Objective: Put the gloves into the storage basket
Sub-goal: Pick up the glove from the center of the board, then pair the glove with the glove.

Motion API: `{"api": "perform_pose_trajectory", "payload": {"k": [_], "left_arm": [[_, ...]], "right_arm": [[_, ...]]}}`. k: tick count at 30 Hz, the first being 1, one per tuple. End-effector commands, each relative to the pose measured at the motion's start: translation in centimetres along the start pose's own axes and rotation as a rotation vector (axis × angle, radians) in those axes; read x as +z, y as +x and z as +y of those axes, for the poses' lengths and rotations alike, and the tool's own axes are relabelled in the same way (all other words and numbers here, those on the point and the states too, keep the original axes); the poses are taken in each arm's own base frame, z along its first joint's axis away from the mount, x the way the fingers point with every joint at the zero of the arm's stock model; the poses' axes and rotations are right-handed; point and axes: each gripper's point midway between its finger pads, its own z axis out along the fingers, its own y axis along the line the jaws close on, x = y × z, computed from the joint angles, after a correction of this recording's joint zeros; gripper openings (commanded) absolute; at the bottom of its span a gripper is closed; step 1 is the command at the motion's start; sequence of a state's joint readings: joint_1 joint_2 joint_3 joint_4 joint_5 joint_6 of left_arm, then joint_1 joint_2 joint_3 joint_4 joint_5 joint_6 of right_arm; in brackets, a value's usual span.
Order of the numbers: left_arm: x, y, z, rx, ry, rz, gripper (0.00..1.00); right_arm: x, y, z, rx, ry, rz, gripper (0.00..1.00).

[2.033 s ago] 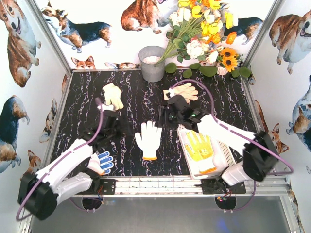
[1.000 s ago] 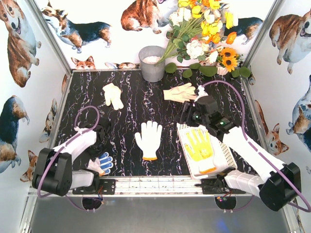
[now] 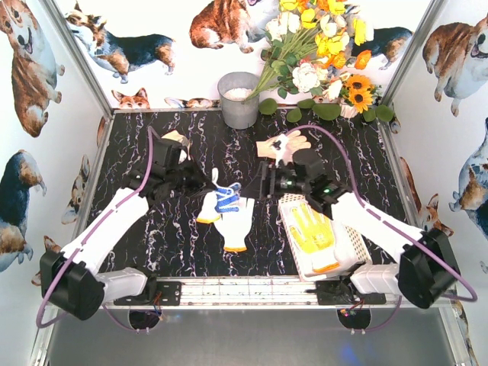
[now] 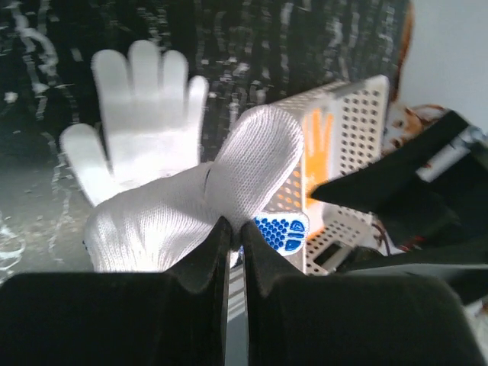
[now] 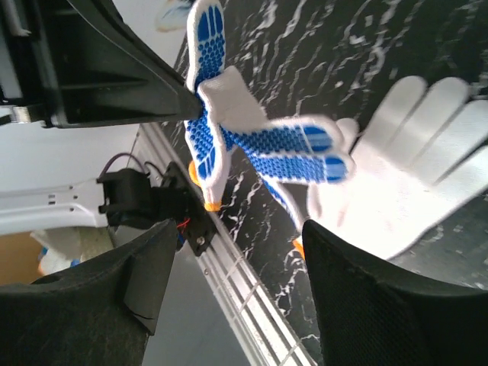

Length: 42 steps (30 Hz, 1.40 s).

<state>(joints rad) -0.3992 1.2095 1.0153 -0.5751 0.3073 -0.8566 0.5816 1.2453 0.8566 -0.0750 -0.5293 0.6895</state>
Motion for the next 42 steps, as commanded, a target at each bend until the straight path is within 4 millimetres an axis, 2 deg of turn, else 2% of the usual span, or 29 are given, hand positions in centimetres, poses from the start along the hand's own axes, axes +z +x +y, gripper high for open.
{"api": "perform_pose_trajectory", "payload": {"k": [1, 5, 9, 10, 13, 15, 16, 18, 21, 25, 27, 31, 33, 37, 39, 42], "left_arm": [[-1.7, 0.2, -4.7, 0.067, 0.196, -0.016, 0.0], [-2.0, 0.6, -5.4, 0.092, 0.226, -0.008, 0.0], [-2.2, 1.2, -6.1, 0.117, 0.257, 0.012, 0.0], [-2.3, 1.3, -6.3, 0.125, 0.266, 0.014, 0.0], [-2.5, 1.7, -6.7, 0.137, 0.289, 0.018, 0.0], [-2.6, 1.7, -6.9, 0.137, 0.309, 0.013, 0.0], [-2.6, 1.7, -6.8, 0.138, 0.307, 0.003, 0.0], [-2.5, 1.1, -5.6, 0.139, 0.25, -0.045, 0.0], [-1.0, 1.0, -2.1, 0.099, 0.139, -0.086, 0.07], [1.9, 3.6, 1.5, 0.029, 0.133, -0.011, 0.17], [2.7, 4.2, 2.6, 0.024, 0.131, 0.003, 0.19], [3.4, 3.8, 5.0, 0.062, 0.049, -0.023, 0.19], [3.4, 3.7, 5.3, 0.105, 0.048, -0.028, 0.22], [3.4, 4.5, 5.1, 0.263, 0.12, -0.004, 0.48], [3.4, 4.8, 5.9, 0.341, 0.113, -0.01, 0.57], [3.8, 4.7, 7.2, 0.436, 0.1, -0.047, 0.64]], "right_arm": [[1.2, -0.7, 4.0, -0.058, -0.185, -0.019, 0.7], [1.8, -0.9, 5.8, -0.049, -0.263, -0.023, 0.71], [2.1, -0.9, 6.0, -0.041, -0.264, -0.03, 0.67], [2.2, -1.0, 5.9, -0.041, -0.262, -0.031, 0.62], [2.4, -0.9, 6.0, -0.039, -0.261, -0.021, 0.32], [2.5, -0.8, 5.9, -0.04, -0.257, -0.013, 0.06], [2.5, -0.8, 5.8, -0.04, -0.251, -0.014, 0.0], [2.6, -0.9, 5.1, -0.031, -0.207, -0.024, 0.0], [2.4, -0.9, 4.1, -0.031, -0.133, -0.018, 0.0], [2.2, -0.1, 2.8, -0.034, -0.06, 0.029, 0.0], [2.2, 0.4, 2.4, -0.032, -0.039, 0.05, 0.0], [2.3, 1.4, 1.3, -0.021, -0.003, 0.084, 0.0], [2.5, 1.6, 0.8, -0.017, 0.014, 0.096, 0.0], [3.0, 1.6, -0.1, -0.005, 0.05, 0.101, 0.0], [3.4, 1.5, -0.3, -0.002, 0.06, 0.105, 0.0], [3.7, 1.5, -1.9, 0.037, 0.138, 0.099, 0.0]]}}
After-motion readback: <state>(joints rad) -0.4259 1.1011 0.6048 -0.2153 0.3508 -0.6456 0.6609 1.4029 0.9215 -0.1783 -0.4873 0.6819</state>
